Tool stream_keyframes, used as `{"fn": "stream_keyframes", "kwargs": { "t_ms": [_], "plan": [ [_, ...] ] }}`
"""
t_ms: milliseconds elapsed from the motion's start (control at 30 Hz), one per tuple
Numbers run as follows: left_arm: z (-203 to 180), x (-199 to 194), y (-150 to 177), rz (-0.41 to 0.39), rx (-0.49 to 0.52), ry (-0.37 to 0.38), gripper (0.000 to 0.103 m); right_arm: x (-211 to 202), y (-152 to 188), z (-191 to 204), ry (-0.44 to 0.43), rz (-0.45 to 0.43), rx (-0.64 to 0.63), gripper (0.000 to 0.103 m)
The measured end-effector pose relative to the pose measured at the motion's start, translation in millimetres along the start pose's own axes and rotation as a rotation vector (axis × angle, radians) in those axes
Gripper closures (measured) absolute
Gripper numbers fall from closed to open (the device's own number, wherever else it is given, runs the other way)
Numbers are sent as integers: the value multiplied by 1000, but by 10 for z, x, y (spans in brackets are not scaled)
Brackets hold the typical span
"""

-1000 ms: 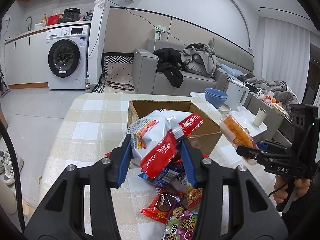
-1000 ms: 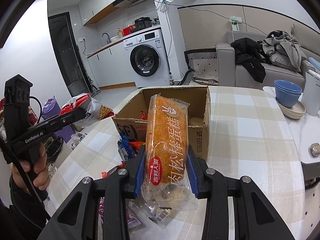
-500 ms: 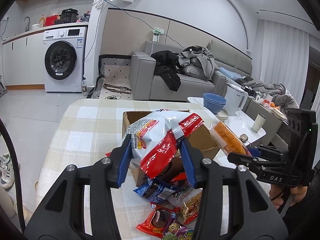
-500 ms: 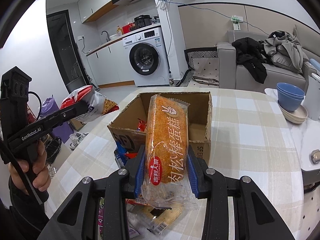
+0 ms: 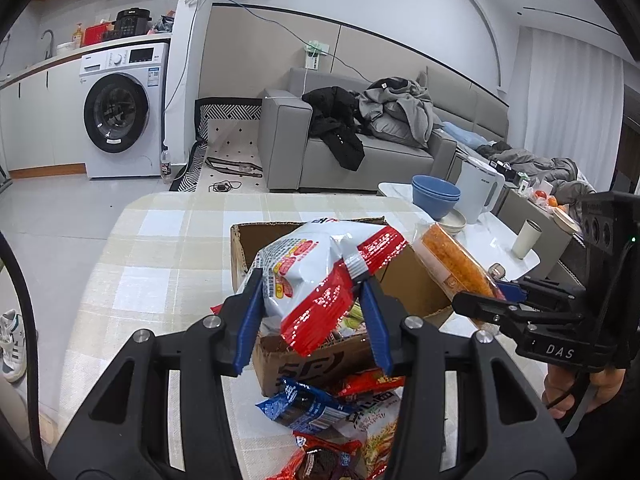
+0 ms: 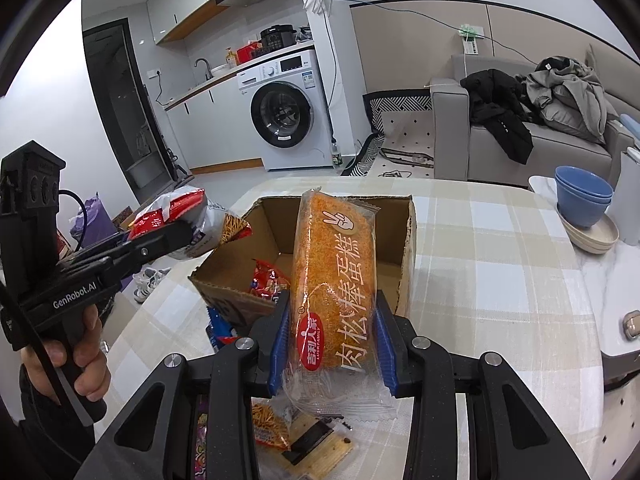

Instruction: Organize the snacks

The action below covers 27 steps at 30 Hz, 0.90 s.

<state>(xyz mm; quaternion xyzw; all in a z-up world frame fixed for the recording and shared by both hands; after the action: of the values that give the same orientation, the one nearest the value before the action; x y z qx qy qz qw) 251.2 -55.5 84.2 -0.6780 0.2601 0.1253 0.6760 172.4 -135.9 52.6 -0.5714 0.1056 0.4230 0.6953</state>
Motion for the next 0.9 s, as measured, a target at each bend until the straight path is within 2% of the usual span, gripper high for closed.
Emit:
{"fn": "stream_keyframes", "kwargs": {
  "t_ms": [533,733,800,867,900],
  "plan": [
    [-88,772,-94,52,71,-38,60,357,-184,-119,6,40,0,66],
    [-57,953,-162,61,57,-16,59,448,-278,-133,15,37,-11,66],
    [-66,990,-166,64,61,-15,59,451,-295,-149,9,32,-6,64],
    [-78,1018,-164,66,66,-15,56,434,-312,-168,13,16,-1,54],
    [-86,1033,-153,68,66,-11,54,419,-315,-167,11,9,1,53]
  ]
}}
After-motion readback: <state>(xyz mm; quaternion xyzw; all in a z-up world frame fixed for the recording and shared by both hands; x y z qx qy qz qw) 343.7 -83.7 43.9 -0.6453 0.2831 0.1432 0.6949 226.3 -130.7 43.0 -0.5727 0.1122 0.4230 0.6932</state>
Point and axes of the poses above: each gripper's, at about its wrist camera, not at the fingertips, and x roughly the way its jaws point, z to its left, y to its underside, the point moved 8 cm from there along x, roughly the way its jaws point, and after that the axes turned 10 degrees about x, right-handed, at the moved point
